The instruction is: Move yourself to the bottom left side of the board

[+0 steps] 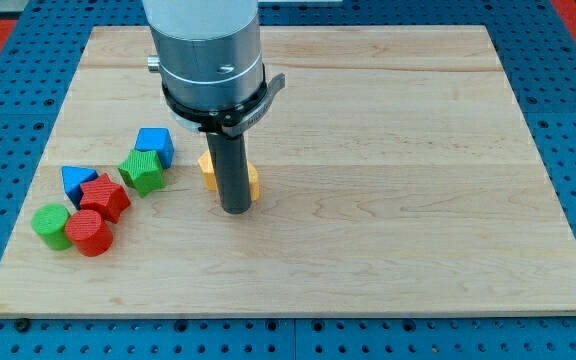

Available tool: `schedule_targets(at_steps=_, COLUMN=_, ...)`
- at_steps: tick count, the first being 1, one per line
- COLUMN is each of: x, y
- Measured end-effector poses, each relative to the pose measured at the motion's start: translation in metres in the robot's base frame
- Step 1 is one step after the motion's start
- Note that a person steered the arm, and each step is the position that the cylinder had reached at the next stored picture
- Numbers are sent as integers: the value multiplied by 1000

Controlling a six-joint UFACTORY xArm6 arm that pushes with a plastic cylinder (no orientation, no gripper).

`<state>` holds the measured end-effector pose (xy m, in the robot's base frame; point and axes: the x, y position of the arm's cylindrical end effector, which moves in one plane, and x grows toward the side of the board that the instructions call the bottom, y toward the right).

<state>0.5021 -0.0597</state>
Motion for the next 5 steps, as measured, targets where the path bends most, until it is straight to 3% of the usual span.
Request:
schedule_targets(at_steps=4, x=0, y=-4)
schedule_targets(at_steps=5, x=3, y=-33)
